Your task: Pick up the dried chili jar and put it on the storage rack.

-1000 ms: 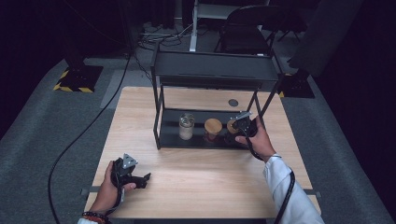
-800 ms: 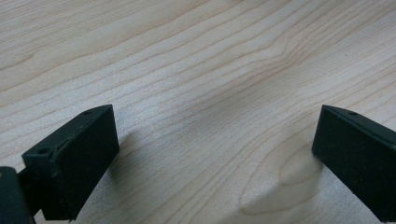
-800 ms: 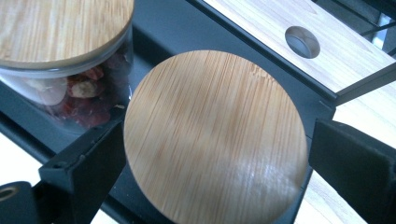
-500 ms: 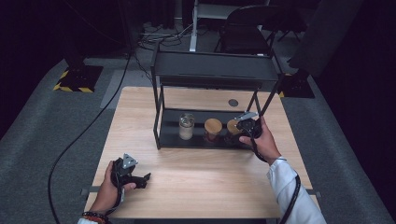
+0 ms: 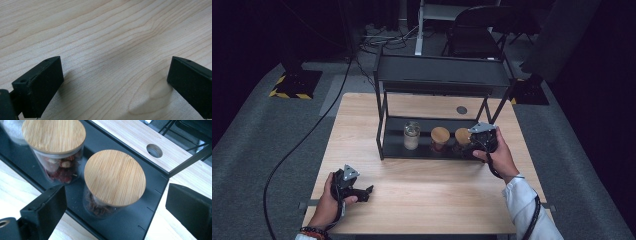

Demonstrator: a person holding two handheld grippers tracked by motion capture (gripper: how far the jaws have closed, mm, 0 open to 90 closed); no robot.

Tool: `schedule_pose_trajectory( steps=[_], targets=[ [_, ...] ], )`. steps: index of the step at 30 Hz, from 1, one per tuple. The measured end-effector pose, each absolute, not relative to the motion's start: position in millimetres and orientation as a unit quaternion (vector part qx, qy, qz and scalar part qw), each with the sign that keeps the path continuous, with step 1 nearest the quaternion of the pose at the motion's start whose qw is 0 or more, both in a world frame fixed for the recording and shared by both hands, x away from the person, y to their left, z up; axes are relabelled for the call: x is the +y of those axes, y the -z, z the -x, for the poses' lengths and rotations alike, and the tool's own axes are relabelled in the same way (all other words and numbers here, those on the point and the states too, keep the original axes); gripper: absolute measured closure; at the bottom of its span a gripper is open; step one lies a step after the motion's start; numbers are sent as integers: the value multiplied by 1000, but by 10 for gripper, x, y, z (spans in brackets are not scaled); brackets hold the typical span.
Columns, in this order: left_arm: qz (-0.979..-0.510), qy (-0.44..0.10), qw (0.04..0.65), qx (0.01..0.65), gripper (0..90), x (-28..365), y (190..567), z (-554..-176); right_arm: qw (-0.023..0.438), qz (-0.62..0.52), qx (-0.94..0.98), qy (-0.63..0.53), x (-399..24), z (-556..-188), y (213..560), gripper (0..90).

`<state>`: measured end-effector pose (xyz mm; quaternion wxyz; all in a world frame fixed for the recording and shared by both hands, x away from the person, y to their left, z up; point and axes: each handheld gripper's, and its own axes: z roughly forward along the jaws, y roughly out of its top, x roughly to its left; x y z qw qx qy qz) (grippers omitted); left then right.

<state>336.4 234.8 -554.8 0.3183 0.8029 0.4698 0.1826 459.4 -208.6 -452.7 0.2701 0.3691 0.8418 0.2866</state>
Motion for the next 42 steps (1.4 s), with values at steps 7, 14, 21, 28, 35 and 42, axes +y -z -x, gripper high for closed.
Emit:
schedule_pose_trajectory(
  steps=[7, 14, 21, 28, 35, 42],
  targets=[
    [-803, -183, 318, 469, 2, 2349, 5547, -3364, 273, -360, 838, -305, -2081, -4471, 4513, 34],
    [-803, -183, 318, 469, 2, 2349, 5547, -3364, 275, -352, 839, -312, -2060, -4366, 4539, 34],
    [-803, -183, 318, 470, 2, 2348, 5548, -3364, 266, -342, 842, -322, -2028, -4257, 4594, 34],
    [-803, -183, 318, 470, 2, 2348, 5548, -3364, 262, -327, 849, -322, -1990, -4160, 4674, 33],
    [-803, -183, 318, 470, 2, 2349, 5548, -3364, 259, -318, 854, -320, -2023, -4102, 4789, 34],
    [-803, -183, 318, 470, 2, 2348, 5548, -3364, 264, -303, 859, -317, -2060, -4037, 4864, 33]
  ],
)
